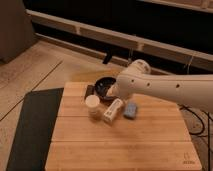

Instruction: Place the bottle in the ceramic bowl

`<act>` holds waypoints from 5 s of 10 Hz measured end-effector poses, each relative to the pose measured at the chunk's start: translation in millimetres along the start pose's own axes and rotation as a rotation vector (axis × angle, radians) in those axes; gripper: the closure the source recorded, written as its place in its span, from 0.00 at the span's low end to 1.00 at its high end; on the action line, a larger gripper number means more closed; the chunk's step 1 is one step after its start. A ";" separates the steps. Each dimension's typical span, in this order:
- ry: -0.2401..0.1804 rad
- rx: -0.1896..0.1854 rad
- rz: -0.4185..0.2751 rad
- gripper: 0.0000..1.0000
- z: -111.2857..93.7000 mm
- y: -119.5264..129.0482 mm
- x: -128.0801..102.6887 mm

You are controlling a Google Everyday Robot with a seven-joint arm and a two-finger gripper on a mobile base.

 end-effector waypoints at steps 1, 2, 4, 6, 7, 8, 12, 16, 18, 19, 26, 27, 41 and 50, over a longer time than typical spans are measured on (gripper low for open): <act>0.030 0.003 -0.004 0.35 15.2 -5.8 4.6; 0.055 0.012 -0.008 0.35 28.9 -11.1 5.3; 0.086 0.021 -0.018 0.35 48.5 -11.9 3.4; 0.120 0.021 -0.040 0.35 71.0 -4.8 2.2; 0.134 0.022 -0.045 0.35 79.1 -3.2 3.3; 0.162 0.025 -0.055 0.35 93.4 -1.0 6.1; 0.249 0.060 -0.082 0.35 131.0 -3.0 16.0; 0.308 0.119 -0.108 0.51 145.6 -15.2 21.4; 0.320 0.133 -0.125 0.71 146.4 -15.9 21.9; 0.322 0.137 -0.128 0.80 146.0 -16.7 22.2; 0.108 0.189 0.028 1.00 44.7 -0.2 -2.1; 0.037 0.184 0.019 1.00 15.5 15.2 -6.7; -0.170 0.206 -0.429 1.00 -48.1 99.0 -66.4; -0.255 0.229 -0.453 1.00 -4.1 95.8 -155.9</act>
